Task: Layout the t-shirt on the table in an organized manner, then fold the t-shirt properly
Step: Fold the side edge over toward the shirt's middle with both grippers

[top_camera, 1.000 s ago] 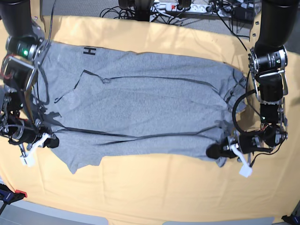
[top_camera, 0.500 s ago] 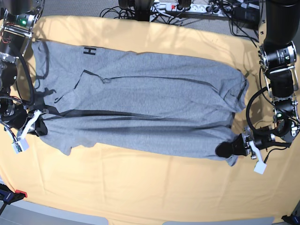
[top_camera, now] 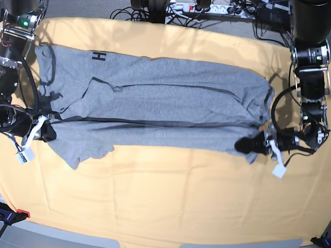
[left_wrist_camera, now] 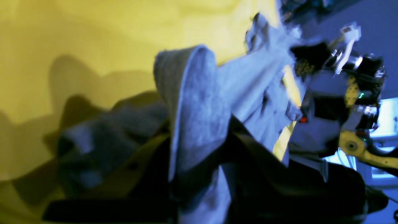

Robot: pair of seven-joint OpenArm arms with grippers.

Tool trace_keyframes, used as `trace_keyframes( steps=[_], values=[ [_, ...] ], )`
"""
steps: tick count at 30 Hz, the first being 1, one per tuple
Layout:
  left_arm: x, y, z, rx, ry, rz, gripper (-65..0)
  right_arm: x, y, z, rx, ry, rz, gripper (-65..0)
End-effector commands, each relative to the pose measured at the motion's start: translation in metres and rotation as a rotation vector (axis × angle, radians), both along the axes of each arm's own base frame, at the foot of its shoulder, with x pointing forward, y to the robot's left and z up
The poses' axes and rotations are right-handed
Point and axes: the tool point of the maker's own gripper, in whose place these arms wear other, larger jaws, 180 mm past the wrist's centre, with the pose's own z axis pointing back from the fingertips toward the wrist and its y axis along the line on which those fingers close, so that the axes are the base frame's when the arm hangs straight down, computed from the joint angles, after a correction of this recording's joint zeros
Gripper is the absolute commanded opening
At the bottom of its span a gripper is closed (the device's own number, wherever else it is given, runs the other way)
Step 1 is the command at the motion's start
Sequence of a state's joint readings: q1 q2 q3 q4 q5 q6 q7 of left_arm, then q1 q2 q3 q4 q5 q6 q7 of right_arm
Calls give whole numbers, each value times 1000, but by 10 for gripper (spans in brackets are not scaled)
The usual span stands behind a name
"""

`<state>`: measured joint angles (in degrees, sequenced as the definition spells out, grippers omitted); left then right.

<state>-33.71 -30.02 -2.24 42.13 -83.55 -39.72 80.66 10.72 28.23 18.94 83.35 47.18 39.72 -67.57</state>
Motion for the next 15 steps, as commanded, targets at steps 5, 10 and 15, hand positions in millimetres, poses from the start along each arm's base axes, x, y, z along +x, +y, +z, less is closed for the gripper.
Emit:
trace_keyframes(
  steps=[5, 10, 15],
  values=[
    [-4, 17, 10, 45, -37, -2, -650, 0, -8, 8, -24, -24, -1, -650],
    [-19, 30, -4, 71, 4, 10, -650, -2, -11, 5, -41, -15, -6, -650],
    [-36, 26, -24, 64, 60, 5, -650, -1, -11, 6, -39, -19, -6, -650]
  ],
)
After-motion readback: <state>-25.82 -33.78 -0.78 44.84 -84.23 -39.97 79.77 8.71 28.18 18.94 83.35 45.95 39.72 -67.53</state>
